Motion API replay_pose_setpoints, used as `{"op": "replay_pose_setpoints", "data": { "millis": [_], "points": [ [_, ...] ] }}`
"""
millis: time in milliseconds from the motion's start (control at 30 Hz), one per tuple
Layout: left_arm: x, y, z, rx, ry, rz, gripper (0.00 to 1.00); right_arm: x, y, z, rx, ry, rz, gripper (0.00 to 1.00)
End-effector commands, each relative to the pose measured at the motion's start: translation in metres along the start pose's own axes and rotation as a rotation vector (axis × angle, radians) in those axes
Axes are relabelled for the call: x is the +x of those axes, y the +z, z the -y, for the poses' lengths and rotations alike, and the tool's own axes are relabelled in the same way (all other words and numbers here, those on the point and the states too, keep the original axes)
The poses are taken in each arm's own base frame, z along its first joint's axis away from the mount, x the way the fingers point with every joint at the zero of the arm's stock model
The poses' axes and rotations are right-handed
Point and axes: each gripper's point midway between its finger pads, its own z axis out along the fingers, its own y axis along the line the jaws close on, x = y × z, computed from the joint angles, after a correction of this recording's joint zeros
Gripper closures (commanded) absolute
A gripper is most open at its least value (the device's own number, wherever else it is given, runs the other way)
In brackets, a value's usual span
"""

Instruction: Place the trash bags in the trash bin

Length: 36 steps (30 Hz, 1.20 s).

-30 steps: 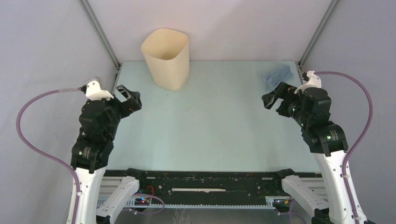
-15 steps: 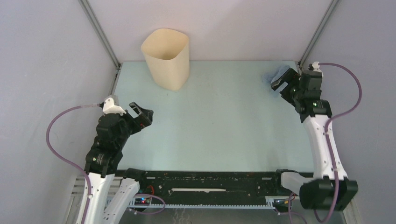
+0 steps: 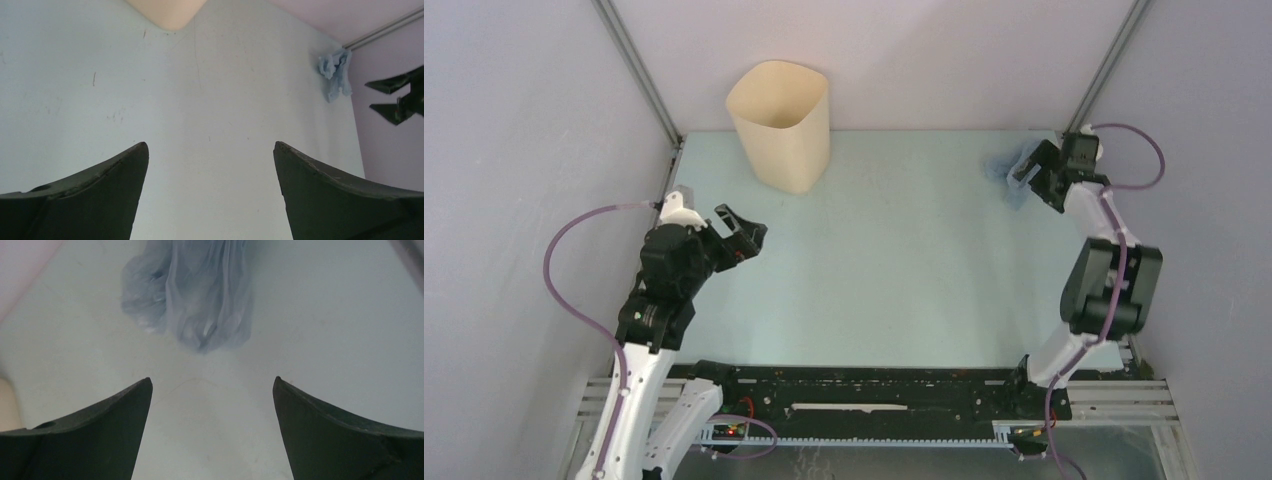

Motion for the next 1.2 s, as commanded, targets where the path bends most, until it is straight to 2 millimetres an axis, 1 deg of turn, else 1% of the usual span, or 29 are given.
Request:
{"op": "replay_pose_setpoints", "data": {
  "millis": [0, 100, 233, 300, 367, 433, 533, 600, 700, 833, 900, 933, 967, 1000, 1067, 1100, 1133, 1167],
  "points": [
    [-0.020, -0.003, 0.013, 0.049, 0.036, 0.054, 0.00, -0.039, 0.015, -0.010, 0.127, -0.338, 0.079, 0.01],
    [-0.021, -0.003, 0.008, 0.022, 0.057, 0.046, 0.00, -0.034, 0.028, -0.010, 0.204, -0.475, 0.056, 0.04],
    [-0.023, -0.004, 0.004, -0.014, 0.117, 0.013, 0.00, -0.030, 0.037, -0.015, 0.259, -0.637, 0.064, 0.04],
    [-0.032, -0.007, -0.008, -0.092, 0.124, 0.043, 0.00, -0.026, 0.042, -0.017, 0.261, -0.681, 0.050, 0.05],
    [-0.044, -0.011, -0.022, -0.183, 0.101, 0.103, 0.00, -0.025, 0.048, -0.012, 0.295, -0.689, 0.042, 0.06],
    [-0.053, -0.016, -0.030, -0.237, 0.093, 0.141, 0.00, -0.028, 0.052, -0.006, 0.343, -0.685, 0.035, 0.11],
    [-0.057, -0.016, -0.025, -0.220, 0.112, 0.141, 0.00, -0.026, 0.062, -0.006, 0.361, -0.708, -0.004, 0.24],
    [-0.057, -0.015, -0.023, -0.212, 0.113, 0.133, 0.00, -0.025, 0.065, -0.002, 0.386, -0.702, -0.007, 0.26],
    [-0.058, -0.017, -0.027, -0.238, 0.116, 0.140, 0.00, -0.026, 0.061, 0.002, 0.441, -0.696, -0.004, 0.32],
    [-0.059, -0.023, -0.032, -0.256, 0.125, 0.160, 0.00, -0.012, 0.059, 0.000, 0.407, -0.702, -0.025, 0.36],
    [-0.060, -0.025, -0.028, -0.240, 0.129, 0.162, 0.00, -0.006, 0.060, 0.000, 0.397, -0.695, -0.036, 0.37],
    [-0.061, -0.027, -0.026, -0.230, 0.131, 0.164, 0.00, -0.005, 0.060, 0.000, 0.396, -0.688, -0.039, 0.40],
    [-0.060, -0.028, -0.025, -0.221, 0.132, 0.162, 0.00, -0.004, 0.060, 0.000, 0.400, -0.679, -0.039, 0.47],
    [-0.060, -0.029, -0.024, -0.215, 0.132, 0.163, 0.00, -0.005, 0.058, -0.001, 0.404, -0.661, -0.037, 0.56],
    [-0.059, -0.032, -0.022, -0.206, 0.133, 0.157, 0.00, -0.004, 0.052, -0.005, 0.400, -0.616, -0.050, 0.77],
    [-0.057, -0.034, -0.021, -0.198, 0.134, 0.151, 0.00, -0.001, 0.047, -0.008, 0.384, -0.593, -0.067, 0.86],
    [-0.055, -0.035, -0.018, -0.180, 0.140, 0.142, 0.00, 0.008, 0.042, -0.022, 0.344, -0.585, -0.090, 0.96],
    [-0.051, -0.035, -0.011, -0.133, 0.156, 0.122, 0.00, 0.017, 0.034, -0.032, 0.317, -0.569, -0.113, 1.00]
  ]
}}
